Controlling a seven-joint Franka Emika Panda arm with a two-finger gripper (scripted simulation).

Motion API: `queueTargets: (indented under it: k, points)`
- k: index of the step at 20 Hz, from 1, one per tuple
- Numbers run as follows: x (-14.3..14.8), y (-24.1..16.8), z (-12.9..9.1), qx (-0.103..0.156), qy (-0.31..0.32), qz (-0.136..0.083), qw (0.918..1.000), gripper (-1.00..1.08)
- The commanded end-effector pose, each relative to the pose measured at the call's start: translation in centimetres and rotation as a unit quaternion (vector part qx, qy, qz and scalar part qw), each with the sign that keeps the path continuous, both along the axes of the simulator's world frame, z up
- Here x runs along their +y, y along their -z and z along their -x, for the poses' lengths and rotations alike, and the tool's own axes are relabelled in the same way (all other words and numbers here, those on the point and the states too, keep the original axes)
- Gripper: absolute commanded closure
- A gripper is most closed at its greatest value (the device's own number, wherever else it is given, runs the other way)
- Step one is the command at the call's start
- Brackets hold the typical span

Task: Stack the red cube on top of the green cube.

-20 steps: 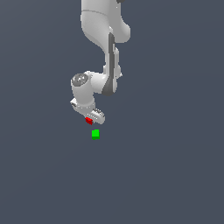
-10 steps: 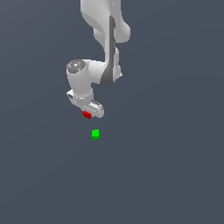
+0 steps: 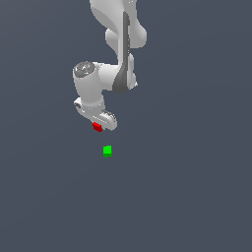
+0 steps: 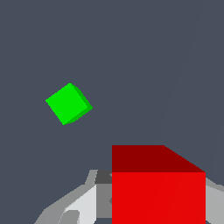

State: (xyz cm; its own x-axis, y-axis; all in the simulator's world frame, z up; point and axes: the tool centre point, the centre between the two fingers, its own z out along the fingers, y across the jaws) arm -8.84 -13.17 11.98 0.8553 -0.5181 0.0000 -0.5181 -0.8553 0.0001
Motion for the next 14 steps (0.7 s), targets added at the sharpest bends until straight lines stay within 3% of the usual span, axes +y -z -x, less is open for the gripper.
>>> queueTargets:
  k: [1,7,14]
  points:
    - [0.0,0.0,0.0,0.0,0.0,0.0,1.0,1.08]
    - [0.5,0.7,-1.0,0.0,0.0,0.0,1.0,1.08]
    - [1.8,2.6,-3.7,0.0,0.0,-0.001,1.0,1.08]
